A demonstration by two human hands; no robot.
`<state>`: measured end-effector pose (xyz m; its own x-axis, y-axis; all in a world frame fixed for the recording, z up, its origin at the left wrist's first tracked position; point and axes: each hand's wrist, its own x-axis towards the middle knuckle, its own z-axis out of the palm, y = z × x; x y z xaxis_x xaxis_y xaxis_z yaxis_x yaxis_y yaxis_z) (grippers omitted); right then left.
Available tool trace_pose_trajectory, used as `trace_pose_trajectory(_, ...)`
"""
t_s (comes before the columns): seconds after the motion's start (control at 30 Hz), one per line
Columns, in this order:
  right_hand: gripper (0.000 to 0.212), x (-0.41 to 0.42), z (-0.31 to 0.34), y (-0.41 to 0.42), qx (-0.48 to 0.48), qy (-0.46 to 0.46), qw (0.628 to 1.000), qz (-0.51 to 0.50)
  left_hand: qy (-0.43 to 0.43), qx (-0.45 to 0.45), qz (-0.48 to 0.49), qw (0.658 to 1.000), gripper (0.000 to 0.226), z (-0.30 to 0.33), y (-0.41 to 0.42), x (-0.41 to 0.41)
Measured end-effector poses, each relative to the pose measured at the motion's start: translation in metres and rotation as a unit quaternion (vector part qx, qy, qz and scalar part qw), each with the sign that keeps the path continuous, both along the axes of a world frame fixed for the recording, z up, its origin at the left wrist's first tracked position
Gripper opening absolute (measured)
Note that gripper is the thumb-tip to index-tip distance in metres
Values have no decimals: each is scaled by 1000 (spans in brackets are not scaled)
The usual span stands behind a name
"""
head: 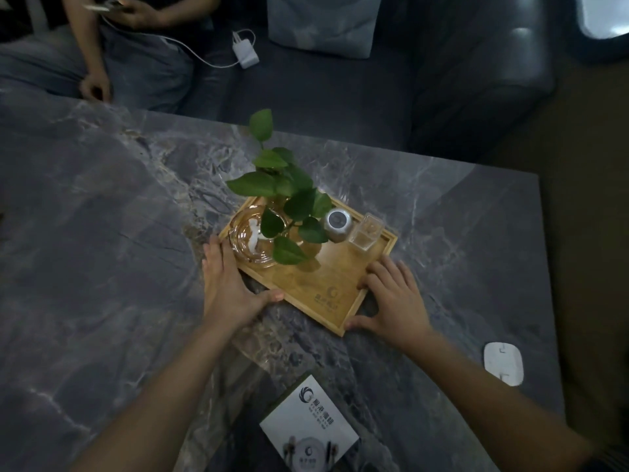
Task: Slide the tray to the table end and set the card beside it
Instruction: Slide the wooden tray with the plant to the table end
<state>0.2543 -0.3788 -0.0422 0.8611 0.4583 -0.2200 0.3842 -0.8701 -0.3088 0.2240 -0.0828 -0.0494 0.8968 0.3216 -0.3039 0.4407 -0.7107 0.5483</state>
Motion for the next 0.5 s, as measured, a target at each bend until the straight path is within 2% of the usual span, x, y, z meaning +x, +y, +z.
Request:
trace_pose_trajectory(0.17, 90, -5, -5, -5, 15, 4, 1000, -13, 6, -5, -52, 999, 153, -2, 0, 21)
trace_pose_trajectory(0.5, 78, -16, -22, -16, 44, -87, 994, -53, 26, 36, -174, 984, 152, 2, -18, 80)
